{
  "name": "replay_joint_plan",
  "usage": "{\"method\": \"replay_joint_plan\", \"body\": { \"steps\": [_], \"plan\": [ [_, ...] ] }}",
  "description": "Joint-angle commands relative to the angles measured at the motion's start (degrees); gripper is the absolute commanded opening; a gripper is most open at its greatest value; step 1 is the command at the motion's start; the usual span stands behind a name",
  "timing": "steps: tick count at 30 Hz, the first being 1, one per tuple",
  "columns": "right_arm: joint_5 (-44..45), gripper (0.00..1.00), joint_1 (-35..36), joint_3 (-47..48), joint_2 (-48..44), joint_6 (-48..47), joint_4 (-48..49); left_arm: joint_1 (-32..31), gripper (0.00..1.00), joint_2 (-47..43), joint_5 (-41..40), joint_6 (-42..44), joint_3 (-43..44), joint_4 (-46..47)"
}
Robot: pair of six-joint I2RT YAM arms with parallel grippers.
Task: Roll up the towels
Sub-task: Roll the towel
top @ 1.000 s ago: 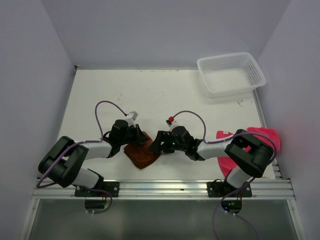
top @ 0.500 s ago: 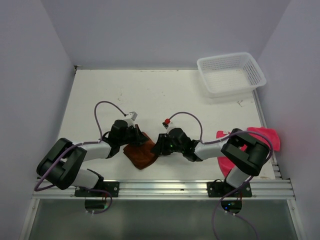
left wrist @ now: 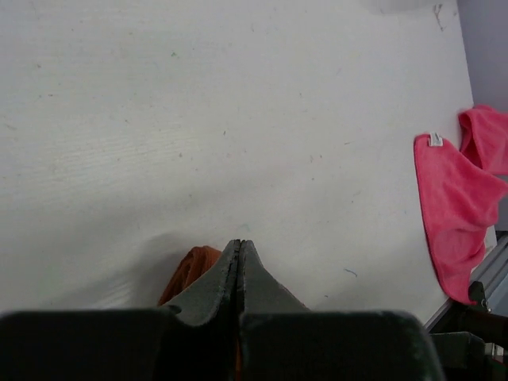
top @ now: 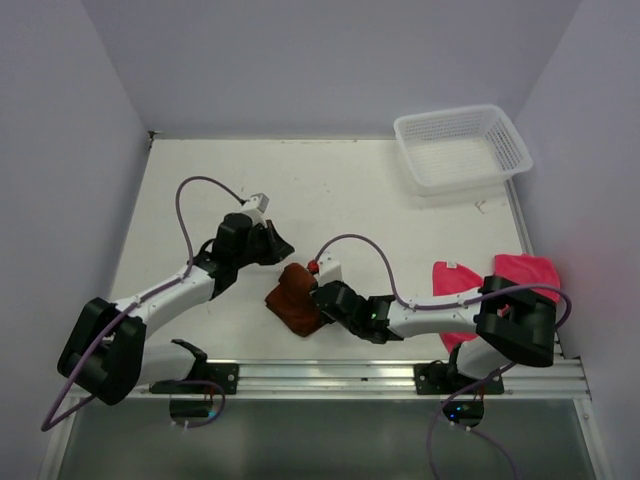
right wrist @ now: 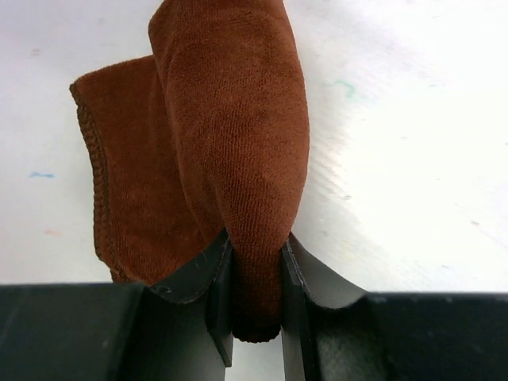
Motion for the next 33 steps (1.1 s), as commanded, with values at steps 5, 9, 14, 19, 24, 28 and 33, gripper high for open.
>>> {"method": "replay_joint_plan", "body": {
  "steps": [5,9,14,19,24,28,33],
  "plan": [
    [24.4,0.15,10.0,6.5,6.2,-10.5,-6.1,-1.8,0.00,-4.7,-0.7,0.8,1.3,-0.9],
    [31.5,0.17,14.7,11.7,13.3,-13.6,-8.5,-3.1,0.00,-4.1,-0.1,-0.1,-0.9,1.4],
    [31.6,0.20,16.9,14.8,17.0,-14.1,-10.7,-4.8,0.00,-2.2,0.6,-0.8,-4.2,4.4],
    [29.9,0.26,16.9,14.7,16.2,-12.7,-11.3,-6.4,0.00,0.5,0.0,-2.2,-9.5,7.8],
    [26.8,0.41,16.9,14.9,14.8,-10.1,-13.2,-6.4,0.00,2.0,-1.6,-3.5,-15.0,9.6],
    [22.5,0.66,15.5,14.1,10.1,-7.2,-13.9,-6.4,0.00,1.9,-5.5,-4.7,-16.0,7.0],
    [8.1,0.79,10.5,7.8,-2.4,-1.2,-9.3,-6.3,0.00,1.6,-5.2,-6.3,-18.0,8.8]
  ]
}}
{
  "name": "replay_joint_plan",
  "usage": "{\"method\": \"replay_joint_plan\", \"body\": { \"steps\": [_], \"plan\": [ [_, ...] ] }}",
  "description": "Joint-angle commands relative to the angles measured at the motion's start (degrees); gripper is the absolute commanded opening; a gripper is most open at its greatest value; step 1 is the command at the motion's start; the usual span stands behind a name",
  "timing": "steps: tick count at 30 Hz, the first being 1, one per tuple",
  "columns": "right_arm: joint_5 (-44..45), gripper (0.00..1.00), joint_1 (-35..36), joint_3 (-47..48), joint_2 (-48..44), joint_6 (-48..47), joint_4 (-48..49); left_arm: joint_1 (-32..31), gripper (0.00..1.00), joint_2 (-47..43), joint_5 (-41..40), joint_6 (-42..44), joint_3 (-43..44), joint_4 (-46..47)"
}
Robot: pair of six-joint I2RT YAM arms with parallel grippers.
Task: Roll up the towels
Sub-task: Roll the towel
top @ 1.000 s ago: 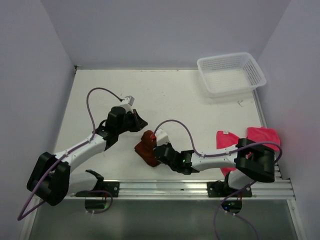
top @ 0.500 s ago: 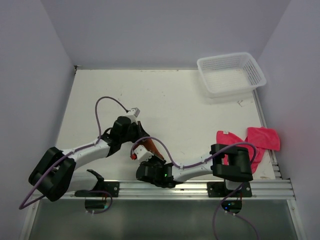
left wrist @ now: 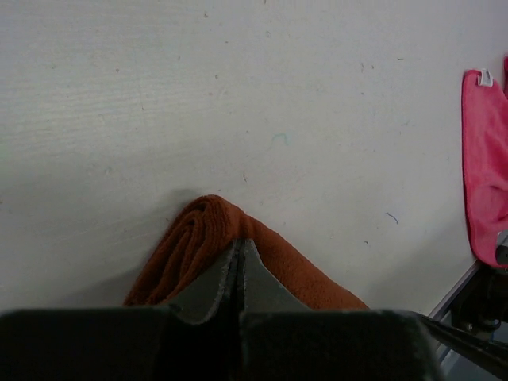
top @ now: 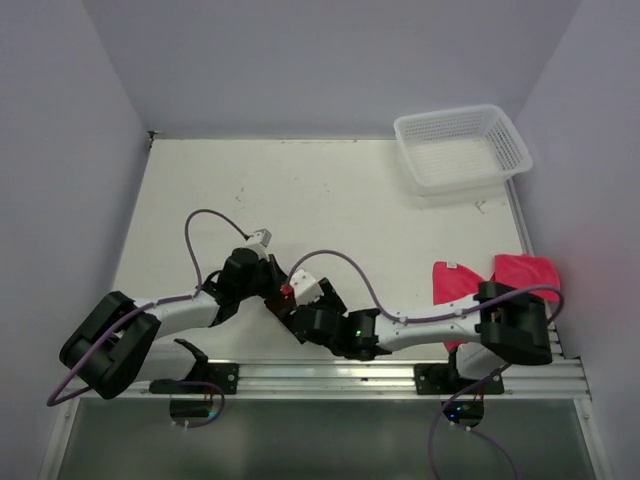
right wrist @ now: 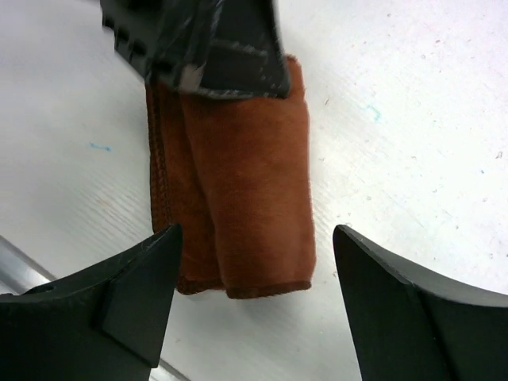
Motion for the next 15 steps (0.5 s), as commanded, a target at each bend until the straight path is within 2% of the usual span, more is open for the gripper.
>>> {"method": "replay_joint_plan", "body": {
  "steps": [1,3,7,11,15],
  "plan": [
    [-12.1,0.80,-5.6,-4.7,-10.0,7.6,4.9,-0.3,0.00,0.7,-2.1,-0.7,-3.2,-3.2],
    [-17.2,0.90,-8.7,-7.7,-15.1,10.6,9.8,-0.3,0.00,0.6,-2.5,-1.6,-3.8,-3.3],
    [-36.0,0.91,-19.4,-14.1,-16.6,20.5,17.9,-0.3,0.00,0.3,-3.3,-2.5,-4.9,-2.5],
    [-42.8,0.87,-22.9,-15.9,-11.8,25.4,23.6,-0.3,0.00,0.3,-3.3,-2.9,-5.5,-2.1],
    [-44.0,0.82,-23.1,-17.1,-6.0,26.2,28.1,-0.3,0.00,-0.4,-3.6,-3.5,-6.1,-2.2]
  ]
}}
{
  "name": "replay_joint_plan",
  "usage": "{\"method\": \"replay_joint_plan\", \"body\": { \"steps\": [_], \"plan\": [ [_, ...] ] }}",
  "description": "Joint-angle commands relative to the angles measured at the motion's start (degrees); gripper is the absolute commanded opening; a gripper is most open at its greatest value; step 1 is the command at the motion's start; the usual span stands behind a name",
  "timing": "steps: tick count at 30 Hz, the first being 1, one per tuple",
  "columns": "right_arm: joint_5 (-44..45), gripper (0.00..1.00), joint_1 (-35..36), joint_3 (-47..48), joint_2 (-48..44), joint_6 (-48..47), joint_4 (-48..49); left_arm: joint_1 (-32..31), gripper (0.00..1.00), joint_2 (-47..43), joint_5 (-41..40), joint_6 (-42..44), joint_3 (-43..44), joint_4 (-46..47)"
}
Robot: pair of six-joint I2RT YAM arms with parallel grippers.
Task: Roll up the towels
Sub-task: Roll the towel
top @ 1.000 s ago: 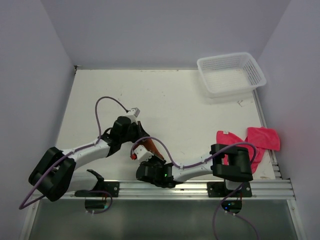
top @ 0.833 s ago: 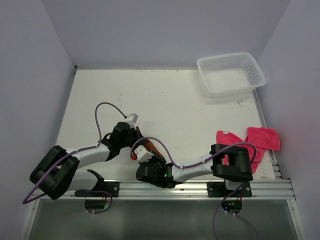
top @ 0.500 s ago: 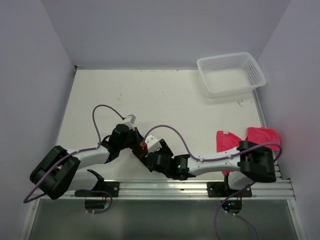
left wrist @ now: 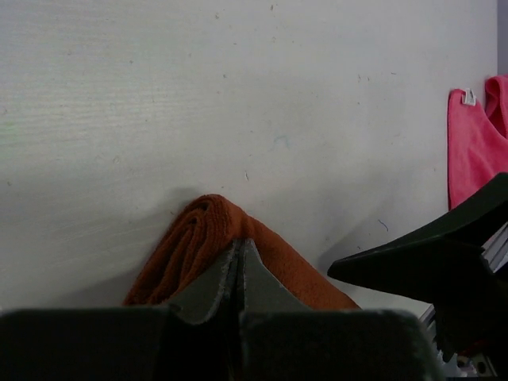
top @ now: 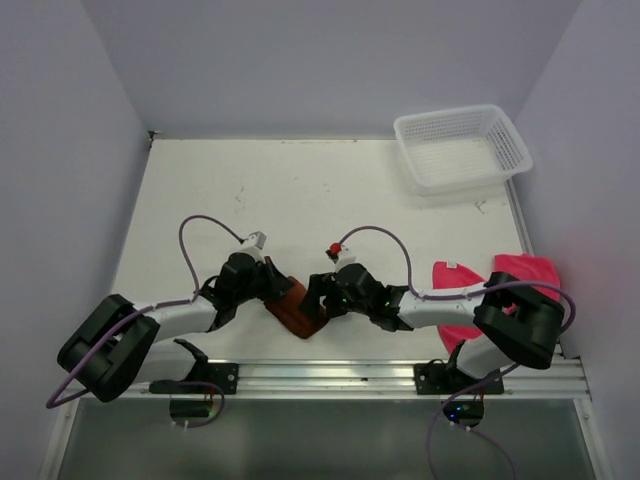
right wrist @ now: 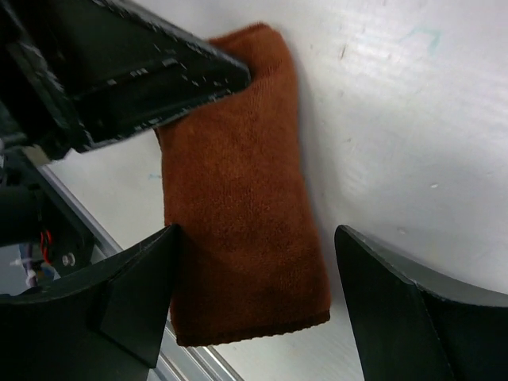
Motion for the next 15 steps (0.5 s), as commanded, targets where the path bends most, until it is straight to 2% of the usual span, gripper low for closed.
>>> {"method": "replay_joint_plan", "body": {
  "steps": [1,4,7,8,11,15],
  "plan": [
    [-6.1,0.81,0.0,-1.3,3.6,3.7,7.7,-0.3,0.00,0.1,-2.5,0.6,-3.0,-6.7],
    [-5.9,0.79,0.0,-2.1,7.1,2.9,9.5,-0.3,0.00,-1.0,-2.7,0.5,-3.6,-6.7],
    [-6.5,0.70,0.0,-2.4,9.0,2.1,11.0,-0.3,0.00,-1.7,-3.4,0.6,-3.8,-7.3],
    [-6.6,0.62,0.0,-2.4,9.3,1.6,11.1,-0.3,0.00,-1.8,-3.5,0.7,-3.7,-7.6],
    [-4.9,0.48,0.5,-1.5,9.7,-1.0,8.1,-0.3,0.00,-2.7,-4.3,1.4,-2.9,-8.9],
    [2.7,0.38,4.1,0.5,7.2,-6.2,1.2,-0.3,0.00,-3.9,-5.5,2.2,0.1,-11.9]
  ]
}}
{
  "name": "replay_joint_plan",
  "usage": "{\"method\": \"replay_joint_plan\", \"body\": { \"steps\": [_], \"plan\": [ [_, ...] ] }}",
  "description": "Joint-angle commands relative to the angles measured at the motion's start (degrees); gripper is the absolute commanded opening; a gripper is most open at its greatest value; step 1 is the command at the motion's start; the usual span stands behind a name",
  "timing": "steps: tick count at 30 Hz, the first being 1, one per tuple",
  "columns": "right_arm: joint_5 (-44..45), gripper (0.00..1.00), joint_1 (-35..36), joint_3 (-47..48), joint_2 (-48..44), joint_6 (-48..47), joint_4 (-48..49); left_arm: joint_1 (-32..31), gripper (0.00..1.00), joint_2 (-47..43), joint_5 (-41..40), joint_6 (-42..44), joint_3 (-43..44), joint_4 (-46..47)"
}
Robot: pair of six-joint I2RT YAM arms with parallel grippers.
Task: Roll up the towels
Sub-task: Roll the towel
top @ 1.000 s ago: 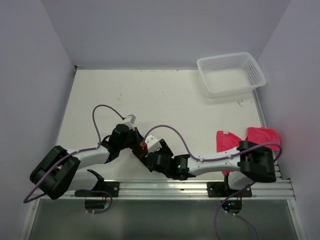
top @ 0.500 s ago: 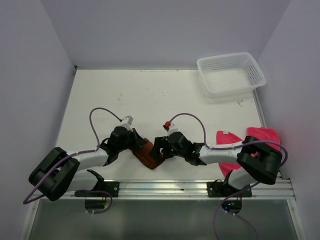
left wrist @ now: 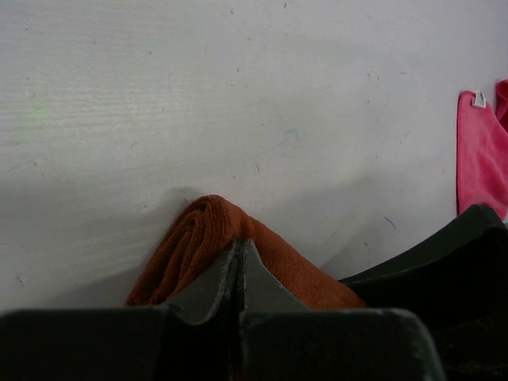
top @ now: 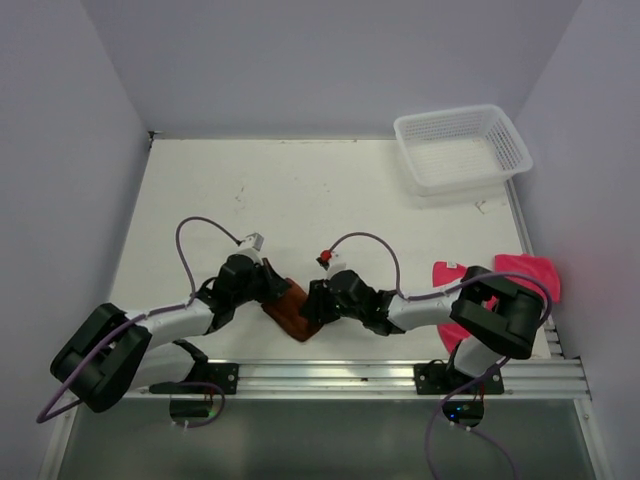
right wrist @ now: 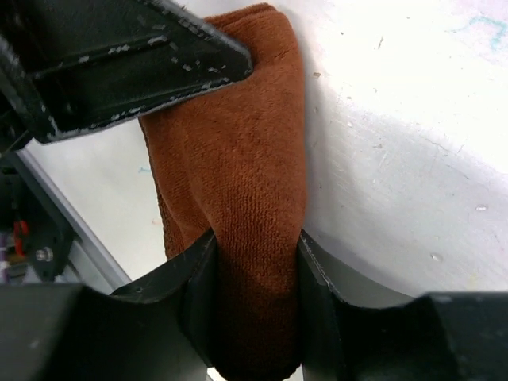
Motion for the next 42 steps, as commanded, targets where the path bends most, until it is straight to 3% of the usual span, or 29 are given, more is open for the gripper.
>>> {"method": "replay_joint_plan", "body": {
  "steps": [1,5,12,15,19,25,32,37,42],
  "plan": [
    [8.3,0.38,5.1,2.4,-2.6,-8.2,-9.7,-0.3,0.00,-0.5,-4.7,2.4,3.1,-10.1],
    [24.8,0.36,11.7,7.6,-3.2,-14.8,-20.8,-0.2,0.00,-3.5,-7.1,4.3,8.7,-16.3],
    [44.9,0.31,20.6,15.5,1.6,-19.7,-28.7,-0.1,0.00,-7.7,-11.2,6.7,16.4,-24.8],
    [53.5,0.31,24.7,18.6,5.0,-20.9,-31.4,-0.1,0.00,-8.4,-9.3,6.5,16.5,-24.5],
    [59.9,0.31,28.5,21.7,9.5,-22.9,-33.3,-0.2,0.00,-8.7,-2.2,4.1,11.2,-16.1],
    [62.3,0.34,30.5,25.5,14.1,-24.0,-36.5,-3.1,0.00,-8.6,0.1,1.8,7.5,-12.4],
    [63.4,0.35,31.2,28.9,18.6,-23.8,-39.5,-4.4,0.00,-15.8,-4.4,2.7,7.7,-18.6],
    [63.1,0.37,31.4,29.7,19.8,-23.5,-40.0,-4.5,0.00,-20.3,-3.6,2.9,7.1,-17.8],
    [62.9,0.40,31.4,30.0,20.0,-24.2,-39.4,-5.0,0.00,-14.7,1.2,3.8,5.2,-13.1]
  ]
}}
